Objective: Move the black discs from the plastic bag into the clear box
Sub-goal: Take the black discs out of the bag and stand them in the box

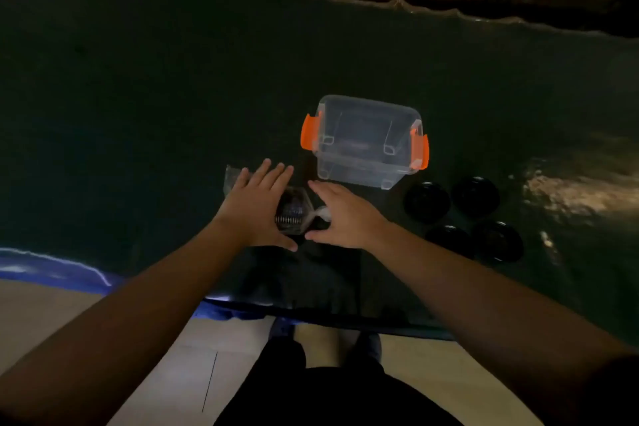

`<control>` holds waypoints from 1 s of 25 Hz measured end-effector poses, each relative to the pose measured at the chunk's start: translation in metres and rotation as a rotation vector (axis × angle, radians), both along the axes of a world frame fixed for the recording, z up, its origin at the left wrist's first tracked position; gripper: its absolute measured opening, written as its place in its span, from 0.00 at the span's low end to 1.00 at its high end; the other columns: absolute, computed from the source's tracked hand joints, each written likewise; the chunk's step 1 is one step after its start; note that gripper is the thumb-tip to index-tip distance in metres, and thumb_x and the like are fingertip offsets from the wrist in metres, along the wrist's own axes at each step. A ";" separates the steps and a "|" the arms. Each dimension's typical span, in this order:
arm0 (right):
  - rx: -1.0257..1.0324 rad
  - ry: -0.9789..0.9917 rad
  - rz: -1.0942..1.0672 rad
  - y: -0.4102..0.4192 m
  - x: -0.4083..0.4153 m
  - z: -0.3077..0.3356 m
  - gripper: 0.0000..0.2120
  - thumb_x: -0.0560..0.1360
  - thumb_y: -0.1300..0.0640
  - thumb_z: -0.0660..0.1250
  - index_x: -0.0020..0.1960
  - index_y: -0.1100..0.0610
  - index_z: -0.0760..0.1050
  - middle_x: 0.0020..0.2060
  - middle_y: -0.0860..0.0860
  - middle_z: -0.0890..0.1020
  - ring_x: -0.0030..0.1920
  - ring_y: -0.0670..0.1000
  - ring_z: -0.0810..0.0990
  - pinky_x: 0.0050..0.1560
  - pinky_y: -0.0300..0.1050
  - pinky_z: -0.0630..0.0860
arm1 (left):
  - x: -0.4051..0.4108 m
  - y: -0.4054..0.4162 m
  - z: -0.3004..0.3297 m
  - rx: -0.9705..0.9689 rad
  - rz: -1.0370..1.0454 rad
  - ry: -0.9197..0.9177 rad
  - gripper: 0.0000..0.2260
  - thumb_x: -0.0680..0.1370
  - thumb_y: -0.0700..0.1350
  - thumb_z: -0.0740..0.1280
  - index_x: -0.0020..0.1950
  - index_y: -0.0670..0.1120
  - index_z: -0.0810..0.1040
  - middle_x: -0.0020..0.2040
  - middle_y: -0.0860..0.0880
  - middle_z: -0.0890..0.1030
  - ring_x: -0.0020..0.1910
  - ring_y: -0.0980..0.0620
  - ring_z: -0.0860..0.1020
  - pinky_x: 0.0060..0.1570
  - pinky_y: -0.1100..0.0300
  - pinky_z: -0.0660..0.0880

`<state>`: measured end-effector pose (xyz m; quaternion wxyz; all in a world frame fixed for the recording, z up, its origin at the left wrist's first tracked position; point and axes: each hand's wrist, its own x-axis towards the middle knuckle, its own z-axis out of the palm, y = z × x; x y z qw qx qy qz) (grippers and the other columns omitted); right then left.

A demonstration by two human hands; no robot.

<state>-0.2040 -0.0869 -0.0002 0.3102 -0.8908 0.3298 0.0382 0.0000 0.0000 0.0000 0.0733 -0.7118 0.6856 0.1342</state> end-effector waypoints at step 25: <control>-0.035 -0.168 -0.186 -0.002 0.018 0.054 0.07 0.80 0.52 0.66 0.49 0.53 0.80 0.42 0.49 0.82 0.43 0.49 0.81 0.46 0.53 0.80 | 0.013 0.008 0.002 -0.238 0.327 0.597 0.45 0.55 0.66 0.78 0.67 0.60 0.63 0.63 0.55 0.75 0.56 0.53 0.78 0.53 0.56 0.74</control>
